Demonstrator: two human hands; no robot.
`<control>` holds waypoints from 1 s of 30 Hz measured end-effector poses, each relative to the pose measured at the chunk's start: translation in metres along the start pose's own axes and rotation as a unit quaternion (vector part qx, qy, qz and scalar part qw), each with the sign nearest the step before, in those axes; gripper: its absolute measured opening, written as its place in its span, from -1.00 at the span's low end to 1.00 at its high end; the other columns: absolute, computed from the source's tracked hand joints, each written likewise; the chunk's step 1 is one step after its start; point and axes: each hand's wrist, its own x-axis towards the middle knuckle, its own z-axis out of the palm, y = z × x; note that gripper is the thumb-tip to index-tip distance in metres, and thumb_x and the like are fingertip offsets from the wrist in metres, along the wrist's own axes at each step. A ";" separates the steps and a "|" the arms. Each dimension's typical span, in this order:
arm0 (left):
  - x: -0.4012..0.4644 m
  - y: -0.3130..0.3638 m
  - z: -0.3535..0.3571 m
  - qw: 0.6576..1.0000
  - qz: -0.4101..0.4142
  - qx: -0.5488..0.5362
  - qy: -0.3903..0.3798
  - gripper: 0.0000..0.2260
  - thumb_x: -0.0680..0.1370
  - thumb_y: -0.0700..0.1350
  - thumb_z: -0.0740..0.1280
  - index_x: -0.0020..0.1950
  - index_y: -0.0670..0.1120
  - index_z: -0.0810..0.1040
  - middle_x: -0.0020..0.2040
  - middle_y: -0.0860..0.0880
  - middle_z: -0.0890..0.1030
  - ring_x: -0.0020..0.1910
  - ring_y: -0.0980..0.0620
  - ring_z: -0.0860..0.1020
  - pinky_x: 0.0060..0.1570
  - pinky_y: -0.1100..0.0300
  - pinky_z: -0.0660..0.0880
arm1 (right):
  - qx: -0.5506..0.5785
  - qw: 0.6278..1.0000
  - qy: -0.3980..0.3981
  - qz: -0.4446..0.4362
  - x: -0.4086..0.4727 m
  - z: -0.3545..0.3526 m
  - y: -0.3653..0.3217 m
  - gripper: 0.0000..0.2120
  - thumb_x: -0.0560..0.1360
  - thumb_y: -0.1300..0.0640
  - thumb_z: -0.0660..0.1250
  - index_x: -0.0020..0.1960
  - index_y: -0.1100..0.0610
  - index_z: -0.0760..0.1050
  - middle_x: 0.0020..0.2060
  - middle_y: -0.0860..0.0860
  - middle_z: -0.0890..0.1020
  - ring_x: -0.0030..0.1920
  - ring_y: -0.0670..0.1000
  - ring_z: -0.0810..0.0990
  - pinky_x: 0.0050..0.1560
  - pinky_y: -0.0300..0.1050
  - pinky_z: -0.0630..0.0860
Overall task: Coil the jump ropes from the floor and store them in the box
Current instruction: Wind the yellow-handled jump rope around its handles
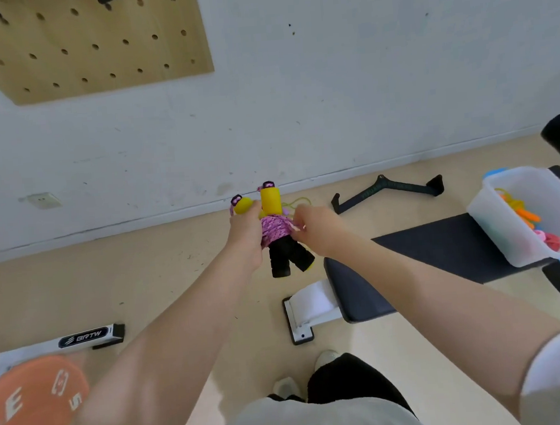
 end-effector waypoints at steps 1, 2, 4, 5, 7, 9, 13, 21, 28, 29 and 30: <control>0.002 -0.004 0.003 1.000 0.012 0.010 -0.007 -0.78 0.54 -0.06 0.25 0.06 -0.19 0.48 -0.20 -0.08 0.67 -0.29 0.02 0.66 -0.13 0.08 0.59 | 0.013 1.000 0.025 0.008 -0.001 0.005 0.004 -0.65 0.52 0.15 0.24 0.28 0.15 0.28 0.05 0.13 0.59 0.04 0.12 0.56 0.04 -0.07 0.50; 0.002 -0.006 0.005 1.000 0.019 0.017 -0.015 -0.65 0.48 -0.02 0.31 0.19 -0.17 0.44 -0.05 -0.11 0.66 -0.16 -0.04 0.66 -0.03 0.01 0.59 | 0.018 0.999 0.043 0.007 -0.004 0.008 0.006 -0.56 0.49 0.18 0.25 0.33 0.09 0.20 0.05 0.12 0.59 -0.01 0.13 0.58 0.00 -0.01 0.54; 0.020 -0.020 0.011 0.999 0.016 0.024 -0.039 -0.36 0.29 0.07 0.39 0.32 -0.14 0.40 0.10 -0.15 0.63 -0.01 -0.11 0.65 0.08 -0.10 0.56 | -0.004 0.999 0.042 -0.013 -0.010 0.012 0.007 -0.47 0.47 0.27 0.21 0.39 0.11 0.13 0.08 0.13 0.56 -0.03 0.16 0.58 -0.08 -0.02 0.54; 0.032 -0.029 0.016 0.998 0.006 0.033 -0.056 -0.26 0.21 0.10 0.38 0.35 -0.14 0.38 0.12 -0.17 0.62 0.02 -0.13 0.65 0.09 -0.12 0.55 | 0.011 0.999 0.032 -0.023 -0.014 0.011 0.008 -0.46 0.46 0.29 0.20 0.39 0.15 0.14 0.12 0.16 0.52 0.00 0.19 0.56 -0.10 -0.03 0.50; 0.019 -0.025 0.031 0.996 -0.006 0.043 -0.077 -0.20 0.15 0.08 0.37 0.36 -0.16 0.34 0.12 -0.18 0.61 0.02 -0.13 0.64 0.01 -0.04 0.58 | 0.081 0.996 0.011 -0.033 -0.020 0.002 0.011 -0.52 0.45 0.25 0.21 0.34 0.19 0.21 0.11 0.17 0.49 0.00 0.16 0.53 -0.06 -0.04 0.45; -0.003 -0.016 0.050 0.995 -0.003 0.036 -0.088 -0.36 0.25 0.00 0.38 0.30 -0.15 0.38 0.09 -0.15 0.61 -0.03 -0.09 0.63 -0.12 0.09 0.55 | 0.142 0.989 0.003 -0.036 -0.020 -0.008 0.023 -0.60 0.44 0.24 0.24 0.26 0.24 0.30 -0.02 0.15 0.52 -0.05 0.12 0.52 -0.06 -0.08 0.43; -0.023 -0.014 0.087 0.982 -0.019 0.106 -0.157 -0.48 0.38 0.24 0.34 0.23 -0.02 0.50 0.17 -0.08 0.55 0.11 -0.03 0.54 0.08 0.09 0.51 | 0.368 0.930 -0.024 -0.008 -0.018 -0.016 0.064 -0.64 0.41 0.25 0.40 0.15 0.34 0.43 0.03 0.30 0.59 0.01 0.18 0.61 0.09 -0.05 0.53; -0.012 -0.036 0.199 0.925 0.113 0.270 -0.241 -0.69 0.58 -0.16 0.27 0.32 -0.08 0.38 0.12 0.07 0.49 -0.04 0.20 0.51 -0.23 0.48 0.43 | 0.694 0.704 0.065 0.136 0.004 -0.079 0.201 -0.82 0.51 0.03 0.31 0.01 0.12 0.54 0.00 0.11 0.65 0.02 0.10 0.62 0.17 0.04 0.52; 0.006 -0.075 0.337 0.899 0.039 0.277 -0.337 -0.67 0.54 -0.21 0.33 0.28 0.00 0.42 0.13 0.00 0.60 0.13 0.04 0.58 0.07 0.19 0.55 | 0.710 0.693 -0.007 0.123 0.017 -0.143 0.338 -0.63 0.56 -0.08 0.18 0.19 0.15 0.50 0.07 0.08 0.64 0.07 0.05 0.61 0.14 -0.01 0.53; 0.010 -0.081 0.355 0.897 0.029 0.284 -0.339 -0.63 0.53 -0.20 0.34 0.32 0.01 0.39 0.14 0.00 0.60 0.13 0.05 0.58 0.03 0.16 0.57 | 0.707 0.695 -0.014 0.131 0.019 -0.149 0.359 -0.62 0.56 -0.09 0.17 0.19 0.15 0.49 0.07 0.08 0.64 0.07 0.06 0.61 0.13 -0.01 0.53; 0.013 -0.087 0.373 0.894 0.015 0.288 -0.343 -0.60 0.53 -0.19 0.35 0.34 0.02 0.36 0.16 0.00 0.59 0.14 0.05 0.57 0.03 0.11 0.58 | 0.707 0.694 -0.017 0.138 0.020 -0.155 0.378 -0.62 0.55 -0.10 0.17 0.19 0.14 0.49 0.06 0.08 0.64 0.07 0.06 0.62 0.11 -0.02 0.54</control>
